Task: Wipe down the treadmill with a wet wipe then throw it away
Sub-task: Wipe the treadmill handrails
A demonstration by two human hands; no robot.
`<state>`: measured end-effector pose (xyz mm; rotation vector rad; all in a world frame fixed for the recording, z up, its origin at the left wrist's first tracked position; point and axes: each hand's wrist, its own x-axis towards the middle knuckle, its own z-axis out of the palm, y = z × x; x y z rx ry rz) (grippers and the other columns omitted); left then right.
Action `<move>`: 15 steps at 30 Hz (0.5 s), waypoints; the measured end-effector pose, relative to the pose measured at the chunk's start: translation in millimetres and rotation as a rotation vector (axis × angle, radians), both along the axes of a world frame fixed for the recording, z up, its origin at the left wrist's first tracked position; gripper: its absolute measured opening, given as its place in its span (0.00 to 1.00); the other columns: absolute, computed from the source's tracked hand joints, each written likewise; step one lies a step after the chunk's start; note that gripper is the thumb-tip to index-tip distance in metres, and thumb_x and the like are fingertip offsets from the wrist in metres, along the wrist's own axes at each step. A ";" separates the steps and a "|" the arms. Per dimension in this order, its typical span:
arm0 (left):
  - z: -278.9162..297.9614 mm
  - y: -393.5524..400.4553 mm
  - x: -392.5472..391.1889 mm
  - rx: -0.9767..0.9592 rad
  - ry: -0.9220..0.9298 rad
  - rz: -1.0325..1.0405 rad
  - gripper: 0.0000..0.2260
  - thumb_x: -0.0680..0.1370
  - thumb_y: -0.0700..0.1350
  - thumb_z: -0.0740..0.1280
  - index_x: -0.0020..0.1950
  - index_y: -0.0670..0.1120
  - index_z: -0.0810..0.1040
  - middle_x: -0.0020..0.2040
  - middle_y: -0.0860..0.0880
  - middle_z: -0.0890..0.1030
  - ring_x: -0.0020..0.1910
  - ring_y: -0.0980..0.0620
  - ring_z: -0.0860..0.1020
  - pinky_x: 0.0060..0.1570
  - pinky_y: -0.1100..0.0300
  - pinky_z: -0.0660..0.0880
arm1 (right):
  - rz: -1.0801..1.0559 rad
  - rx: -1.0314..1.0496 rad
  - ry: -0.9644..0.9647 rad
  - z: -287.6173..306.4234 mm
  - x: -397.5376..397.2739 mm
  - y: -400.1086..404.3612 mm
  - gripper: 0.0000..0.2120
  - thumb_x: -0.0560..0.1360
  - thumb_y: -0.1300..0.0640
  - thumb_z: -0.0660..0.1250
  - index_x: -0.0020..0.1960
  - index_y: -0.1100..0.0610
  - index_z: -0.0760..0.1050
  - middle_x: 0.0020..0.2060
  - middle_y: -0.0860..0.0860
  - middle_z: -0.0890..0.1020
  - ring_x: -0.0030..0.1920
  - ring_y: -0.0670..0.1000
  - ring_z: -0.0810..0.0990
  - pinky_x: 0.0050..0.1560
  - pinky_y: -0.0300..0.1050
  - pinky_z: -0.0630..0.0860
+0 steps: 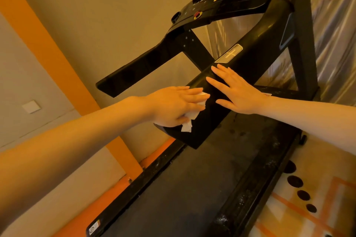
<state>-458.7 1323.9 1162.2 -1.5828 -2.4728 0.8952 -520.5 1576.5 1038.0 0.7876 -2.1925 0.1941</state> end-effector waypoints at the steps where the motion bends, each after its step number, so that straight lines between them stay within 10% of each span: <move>1: -1.8 2.7 -0.4 -0.013 0.009 0.000 0.24 0.84 0.53 0.55 0.79 0.52 0.56 0.80 0.52 0.46 0.79 0.52 0.41 0.75 0.59 0.40 | 0.002 -0.004 -0.007 -0.7 0.5 -0.1 0.31 0.80 0.40 0.53 0.78 0.52 0.55 0.78 0.57 0.55 0.78 0.58 0.50 0.75 0.61 0.54; 15: 10.5 8.0 3.6 -0.196 0.012 -0.007 0.24 0.83 0.55 0.55 0.79 0.54 0.57 0.80 0.54 0.45 0.78 0.54 0.38 0.72 0.61 0.34 | -0.003 0.038 0.010 -3.5 1.6 3.0 0.40 0.75 0.36 0.62 0.79 0.54 0.55 0.78 0.58 0.53 0.78 0.59 0.47 0.74 0.55 0.49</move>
